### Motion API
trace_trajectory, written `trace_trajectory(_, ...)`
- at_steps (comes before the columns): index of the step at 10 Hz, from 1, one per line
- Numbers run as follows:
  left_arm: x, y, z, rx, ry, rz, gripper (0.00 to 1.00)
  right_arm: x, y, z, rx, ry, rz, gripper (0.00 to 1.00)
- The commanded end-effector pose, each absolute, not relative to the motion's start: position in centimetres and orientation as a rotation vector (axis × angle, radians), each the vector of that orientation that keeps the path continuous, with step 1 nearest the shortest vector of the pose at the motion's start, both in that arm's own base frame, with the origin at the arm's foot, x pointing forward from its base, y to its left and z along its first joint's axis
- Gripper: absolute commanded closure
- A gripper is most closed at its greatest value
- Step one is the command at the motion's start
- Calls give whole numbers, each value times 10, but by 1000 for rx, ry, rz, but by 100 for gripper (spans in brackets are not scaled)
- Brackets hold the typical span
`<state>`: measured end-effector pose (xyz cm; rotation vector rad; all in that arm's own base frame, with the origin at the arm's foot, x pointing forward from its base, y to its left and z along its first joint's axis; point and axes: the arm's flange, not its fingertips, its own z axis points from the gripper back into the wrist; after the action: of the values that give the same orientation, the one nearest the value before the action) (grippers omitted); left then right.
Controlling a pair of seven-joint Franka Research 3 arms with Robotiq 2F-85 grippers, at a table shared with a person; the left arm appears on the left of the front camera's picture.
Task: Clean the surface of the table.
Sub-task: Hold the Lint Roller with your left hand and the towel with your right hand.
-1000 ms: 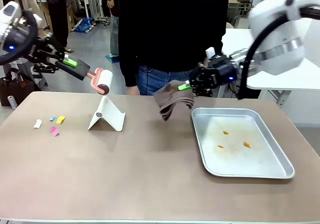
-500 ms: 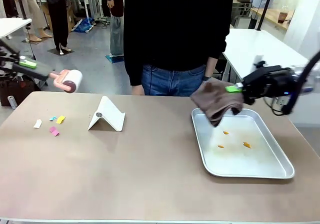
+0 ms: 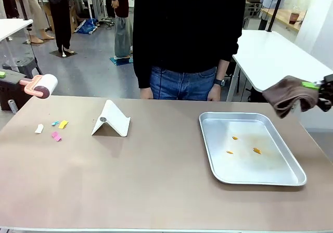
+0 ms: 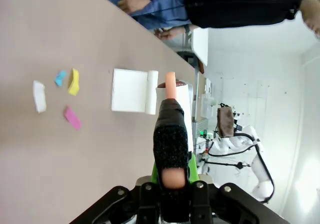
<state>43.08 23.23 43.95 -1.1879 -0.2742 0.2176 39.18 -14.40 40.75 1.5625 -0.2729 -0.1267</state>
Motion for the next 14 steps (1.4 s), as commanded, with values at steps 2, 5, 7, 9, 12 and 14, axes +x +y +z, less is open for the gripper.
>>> trace_trajectory(2, 422, 225, 435, -1206, -508, 59, 100, 393, -153, 407, 1653, -277, -214, 100)
trace_trajectory(5, 432, 200, 445, -1076, -387, -67, 100, 399, -149, 401, 1655, -268, -270, 100)
trace_trajectory(7, 433, 211, 441, -1129, -443, -40, 100, 391, -156, 399, 1624, -270, -202, 100)
trace_trajectory(9, 433, 211, 441, -1129, -443, -40, 100, 391, -156, 399, 1624, -270, -202, 100)
trace_trajectory(12, 433, 211, 441, -1129, -443, -40, 100, 391, -156, 399, 1624, -270, -202, 100)
trace_trajectory(14, 433, 211, 441, -1129, -443, -40, 100, 391, -156, 399, 1624, -270, -202, 100)
